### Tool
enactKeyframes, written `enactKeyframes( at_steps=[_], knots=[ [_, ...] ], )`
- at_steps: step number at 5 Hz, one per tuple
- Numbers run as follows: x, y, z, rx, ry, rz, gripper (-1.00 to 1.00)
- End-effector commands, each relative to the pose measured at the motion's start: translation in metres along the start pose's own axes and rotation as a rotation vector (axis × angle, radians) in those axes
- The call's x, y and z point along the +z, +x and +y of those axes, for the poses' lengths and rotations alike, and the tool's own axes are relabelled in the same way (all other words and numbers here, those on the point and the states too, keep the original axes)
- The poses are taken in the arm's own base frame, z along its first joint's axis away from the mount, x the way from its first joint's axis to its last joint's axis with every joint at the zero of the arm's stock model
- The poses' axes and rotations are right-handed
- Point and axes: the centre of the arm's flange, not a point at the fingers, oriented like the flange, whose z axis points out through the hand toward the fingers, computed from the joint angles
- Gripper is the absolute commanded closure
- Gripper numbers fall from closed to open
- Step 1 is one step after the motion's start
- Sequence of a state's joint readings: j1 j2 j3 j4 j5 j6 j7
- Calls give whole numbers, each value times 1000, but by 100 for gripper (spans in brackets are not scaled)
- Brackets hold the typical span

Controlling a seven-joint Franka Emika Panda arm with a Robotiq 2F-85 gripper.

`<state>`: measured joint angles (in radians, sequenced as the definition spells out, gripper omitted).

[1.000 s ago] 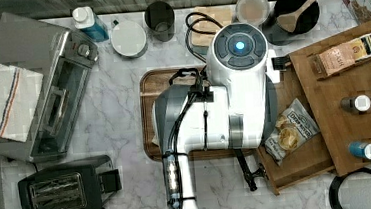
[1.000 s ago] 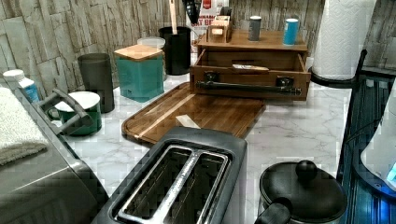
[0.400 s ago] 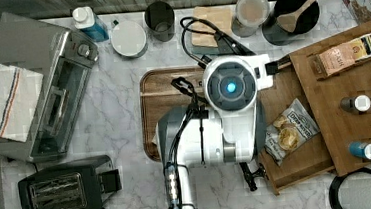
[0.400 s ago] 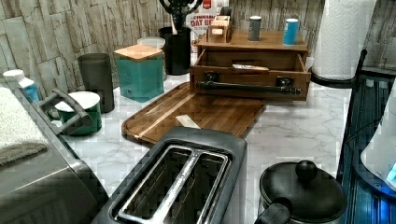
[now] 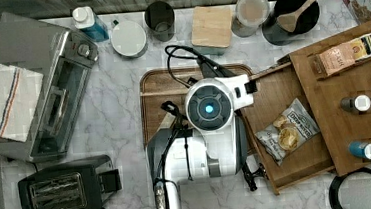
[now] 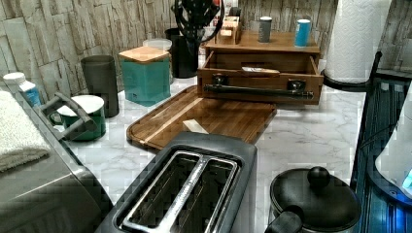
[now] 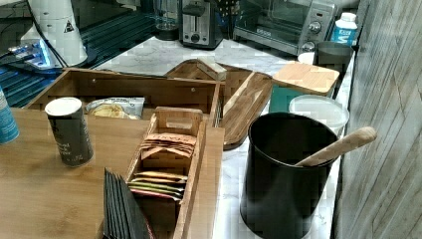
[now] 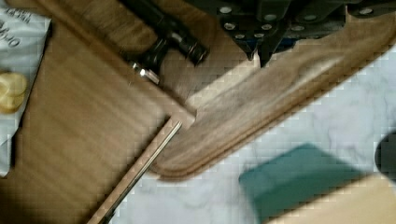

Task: Close the drawer.

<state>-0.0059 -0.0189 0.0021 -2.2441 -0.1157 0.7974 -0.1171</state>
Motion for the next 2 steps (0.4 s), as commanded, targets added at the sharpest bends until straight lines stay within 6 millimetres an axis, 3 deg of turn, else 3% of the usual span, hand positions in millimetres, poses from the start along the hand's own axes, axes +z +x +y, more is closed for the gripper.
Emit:
enactKeyframes(
  at_steps=[1, 2],
  knots=[
    [-4, -34, -14, -437, 100, -33, 100],
    [21, -49, 2, -721, 66, -8, 100]
  ],
)
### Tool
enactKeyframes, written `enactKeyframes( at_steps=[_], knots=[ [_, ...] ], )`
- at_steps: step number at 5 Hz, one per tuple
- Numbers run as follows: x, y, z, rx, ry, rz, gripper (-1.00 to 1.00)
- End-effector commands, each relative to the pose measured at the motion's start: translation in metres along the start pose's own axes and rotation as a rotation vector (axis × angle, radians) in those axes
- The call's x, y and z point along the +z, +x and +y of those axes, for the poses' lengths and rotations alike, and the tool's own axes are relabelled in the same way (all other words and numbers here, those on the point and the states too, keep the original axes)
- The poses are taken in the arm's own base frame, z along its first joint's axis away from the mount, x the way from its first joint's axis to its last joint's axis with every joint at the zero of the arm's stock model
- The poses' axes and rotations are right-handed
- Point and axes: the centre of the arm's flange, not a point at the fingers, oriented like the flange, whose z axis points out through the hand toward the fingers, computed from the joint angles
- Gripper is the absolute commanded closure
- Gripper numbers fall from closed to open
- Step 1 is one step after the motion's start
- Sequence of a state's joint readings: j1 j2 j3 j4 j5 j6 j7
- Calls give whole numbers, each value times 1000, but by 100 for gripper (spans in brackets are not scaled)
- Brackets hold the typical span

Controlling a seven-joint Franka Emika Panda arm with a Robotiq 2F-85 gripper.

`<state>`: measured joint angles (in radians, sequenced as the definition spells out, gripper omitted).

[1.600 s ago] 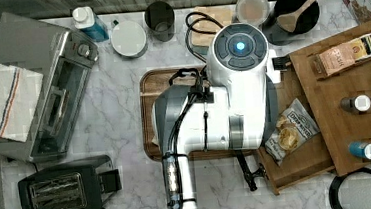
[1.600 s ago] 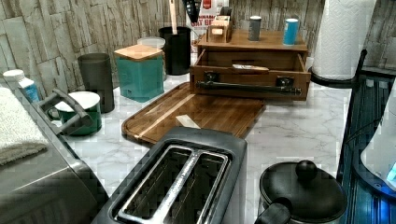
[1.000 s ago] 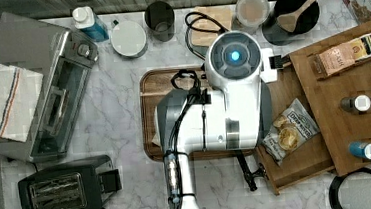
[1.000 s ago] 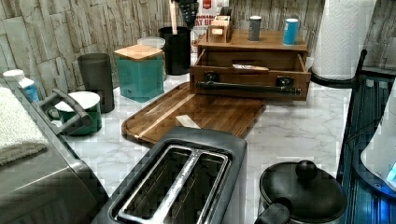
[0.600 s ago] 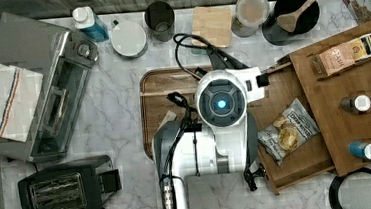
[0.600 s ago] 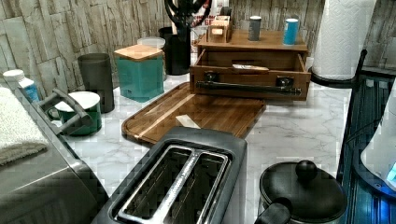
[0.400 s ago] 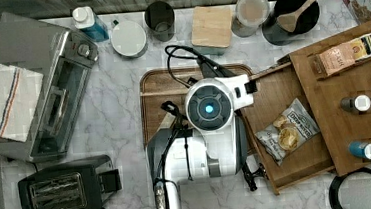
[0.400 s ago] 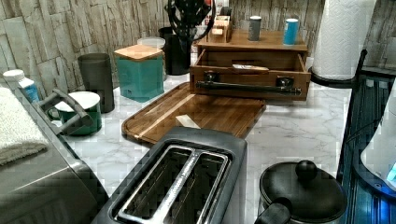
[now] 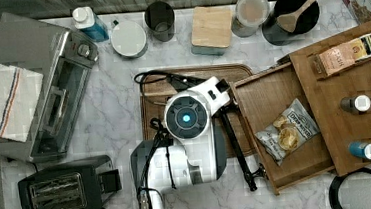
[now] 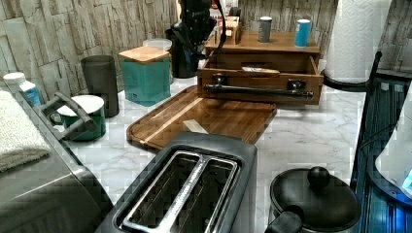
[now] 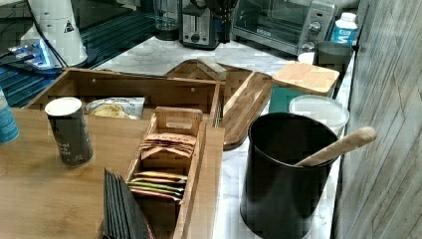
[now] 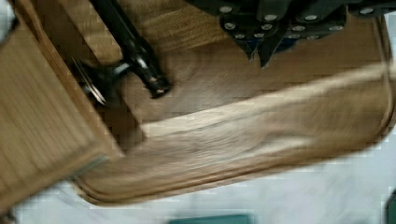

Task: Close the drawer.

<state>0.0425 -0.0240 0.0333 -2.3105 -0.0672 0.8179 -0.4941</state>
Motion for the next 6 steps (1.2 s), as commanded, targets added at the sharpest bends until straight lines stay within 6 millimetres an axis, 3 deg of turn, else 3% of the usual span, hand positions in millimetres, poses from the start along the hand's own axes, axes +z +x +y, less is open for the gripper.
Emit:
enactKeyframes(
  at_steps=[1, 3, 4, 6],
  knots=[
    [24, -33, 28, -396, 24, 43, 100],
    [53, -68, 31, -382, 61, -55, 100],
    [62, -89, 40, -386, 41, -67, 100],
    [77, -112, 74, -431, 4, -85, 100]
  ],
)
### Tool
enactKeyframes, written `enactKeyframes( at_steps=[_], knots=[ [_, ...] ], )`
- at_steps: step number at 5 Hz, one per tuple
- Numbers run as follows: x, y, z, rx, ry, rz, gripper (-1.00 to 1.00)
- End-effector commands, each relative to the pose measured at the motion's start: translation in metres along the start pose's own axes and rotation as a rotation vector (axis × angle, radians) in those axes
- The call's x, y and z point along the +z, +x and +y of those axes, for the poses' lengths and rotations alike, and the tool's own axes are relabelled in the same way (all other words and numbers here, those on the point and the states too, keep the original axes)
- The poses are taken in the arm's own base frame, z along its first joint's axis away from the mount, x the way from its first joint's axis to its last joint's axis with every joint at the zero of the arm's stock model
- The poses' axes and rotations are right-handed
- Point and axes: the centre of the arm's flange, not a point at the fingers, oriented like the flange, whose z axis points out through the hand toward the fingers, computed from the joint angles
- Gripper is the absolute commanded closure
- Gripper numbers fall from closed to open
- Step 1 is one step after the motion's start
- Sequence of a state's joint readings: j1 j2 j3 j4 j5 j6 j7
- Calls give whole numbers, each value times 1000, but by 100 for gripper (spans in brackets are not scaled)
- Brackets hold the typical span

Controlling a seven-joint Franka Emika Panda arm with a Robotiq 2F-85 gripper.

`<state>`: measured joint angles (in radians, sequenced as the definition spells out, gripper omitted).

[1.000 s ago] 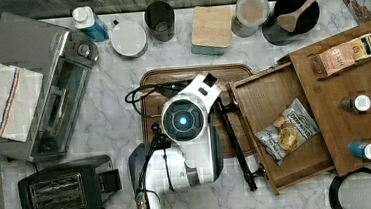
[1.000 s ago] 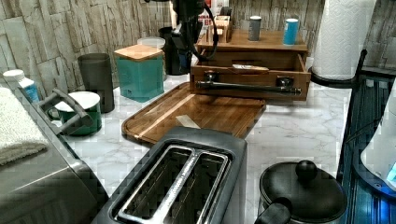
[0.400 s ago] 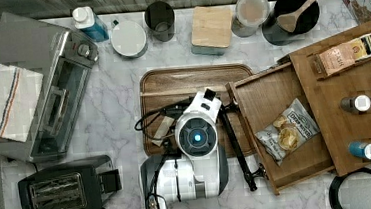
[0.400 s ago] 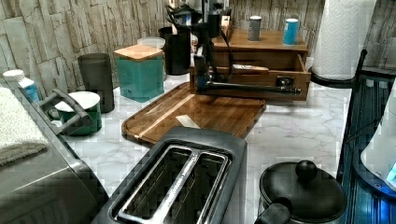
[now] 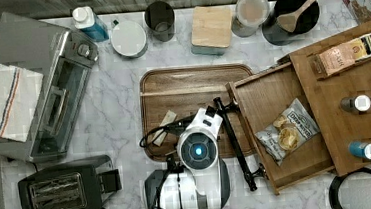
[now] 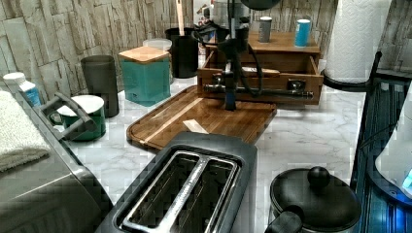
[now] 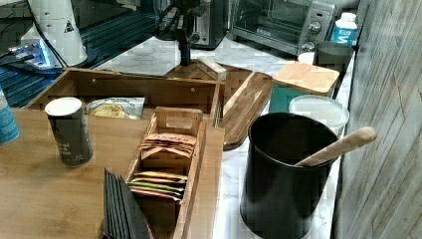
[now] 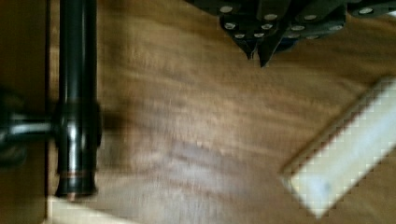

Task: Close the drawer.

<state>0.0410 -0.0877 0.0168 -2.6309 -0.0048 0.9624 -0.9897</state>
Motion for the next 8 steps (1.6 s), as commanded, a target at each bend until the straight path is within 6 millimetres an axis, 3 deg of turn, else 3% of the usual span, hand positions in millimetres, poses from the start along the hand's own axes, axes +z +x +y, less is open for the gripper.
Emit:
enactKeyframes(
  at_steps=[1, 2, 3, 4, 6, 8],
  knots=[
    [17, -37, 54, -21, -31, 11, 100],
    [23, -41, 57, -20, -104, 16, 100],
    [9, -39, 58, -33, -165, 19, 100],
    [2, -34, 73, -50, -181, 23, 100],
    [4, -23, 142, -95, -159, 2, 100],
    [-26, -17, 232, -40, -222, 80, 100]
  ],
)
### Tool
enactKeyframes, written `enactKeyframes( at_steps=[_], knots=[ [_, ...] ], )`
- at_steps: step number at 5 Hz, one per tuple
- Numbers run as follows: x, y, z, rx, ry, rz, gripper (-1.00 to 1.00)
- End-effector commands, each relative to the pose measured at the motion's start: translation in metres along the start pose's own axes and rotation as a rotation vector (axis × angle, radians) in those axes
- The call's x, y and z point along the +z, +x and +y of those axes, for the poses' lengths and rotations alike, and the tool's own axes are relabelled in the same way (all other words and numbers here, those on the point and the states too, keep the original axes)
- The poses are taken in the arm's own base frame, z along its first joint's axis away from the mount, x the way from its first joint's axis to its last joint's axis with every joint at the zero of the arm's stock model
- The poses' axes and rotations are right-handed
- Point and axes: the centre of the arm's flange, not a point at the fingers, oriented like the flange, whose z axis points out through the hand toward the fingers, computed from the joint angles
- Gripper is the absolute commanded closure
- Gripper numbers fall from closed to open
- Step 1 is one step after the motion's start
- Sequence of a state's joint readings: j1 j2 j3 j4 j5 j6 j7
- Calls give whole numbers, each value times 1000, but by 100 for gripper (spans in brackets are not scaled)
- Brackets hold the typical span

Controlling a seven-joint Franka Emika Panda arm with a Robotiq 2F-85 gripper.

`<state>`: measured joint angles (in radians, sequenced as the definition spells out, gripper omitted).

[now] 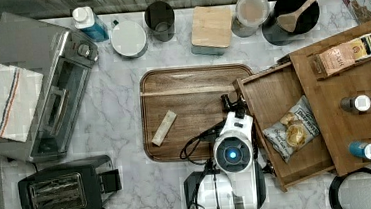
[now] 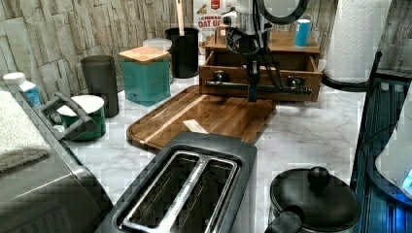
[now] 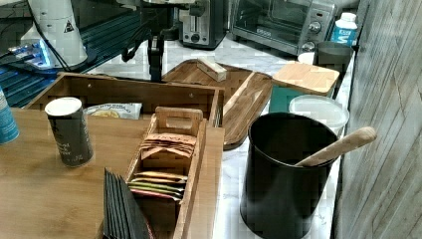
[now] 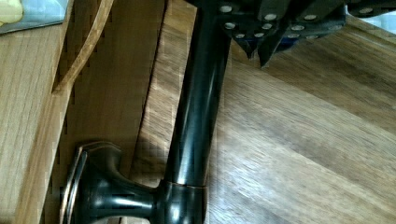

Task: Close the drawer.

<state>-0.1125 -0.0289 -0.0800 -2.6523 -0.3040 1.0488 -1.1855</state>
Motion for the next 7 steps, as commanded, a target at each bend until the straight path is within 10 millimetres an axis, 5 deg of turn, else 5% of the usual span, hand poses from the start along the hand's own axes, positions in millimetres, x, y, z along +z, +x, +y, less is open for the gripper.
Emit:
enactKeyframes(
  at_steps=[1, 3, 5, 7],
  knots=[
    [-34, -23, 196, 205, -112, 166, 100],
    [-42, -39, 272, 256, -212, 197, 100],
    [-56, -49, 303, 235, -236, 139, 100],
    [-56, -49, 303, 236, -236, 139, 100]
  ],
)
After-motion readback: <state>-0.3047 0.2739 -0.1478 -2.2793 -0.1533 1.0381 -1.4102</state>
